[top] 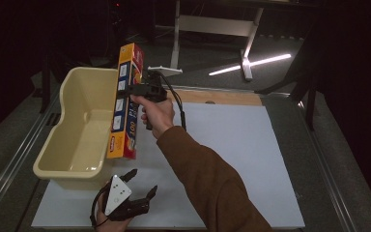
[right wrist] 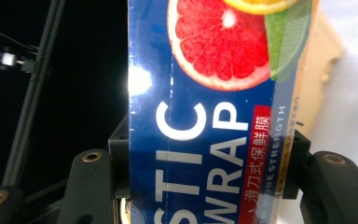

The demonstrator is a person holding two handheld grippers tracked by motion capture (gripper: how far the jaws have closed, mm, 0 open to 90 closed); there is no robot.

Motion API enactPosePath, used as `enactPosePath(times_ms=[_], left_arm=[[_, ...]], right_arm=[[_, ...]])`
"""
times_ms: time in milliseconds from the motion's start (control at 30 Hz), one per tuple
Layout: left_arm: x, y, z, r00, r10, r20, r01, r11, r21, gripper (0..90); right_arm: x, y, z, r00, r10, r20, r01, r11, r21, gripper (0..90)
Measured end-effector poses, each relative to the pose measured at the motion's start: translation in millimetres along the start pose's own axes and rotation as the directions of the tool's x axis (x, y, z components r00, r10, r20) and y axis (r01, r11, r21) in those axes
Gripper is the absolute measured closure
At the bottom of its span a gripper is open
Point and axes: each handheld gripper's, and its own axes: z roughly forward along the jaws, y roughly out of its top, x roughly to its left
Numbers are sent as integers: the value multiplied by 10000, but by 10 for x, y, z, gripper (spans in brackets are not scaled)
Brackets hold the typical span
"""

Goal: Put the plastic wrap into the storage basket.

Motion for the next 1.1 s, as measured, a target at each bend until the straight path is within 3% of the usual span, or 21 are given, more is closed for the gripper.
enactPosePath(times_ms=[567, 1100], left_arm=[[-29, -5, -22, 9999, 127, -71, -128, 9999, -85, 205], [-15, -2, -46, 10000, 45, -54, -46, 9998, -191, 206]], right_arm=[[36, -47, 264, 9917, 892, -924, -869, 9958, 287, 413], [10, -114, 565, 9869, 1287, -974, -1242, 9910, 503, 412]])
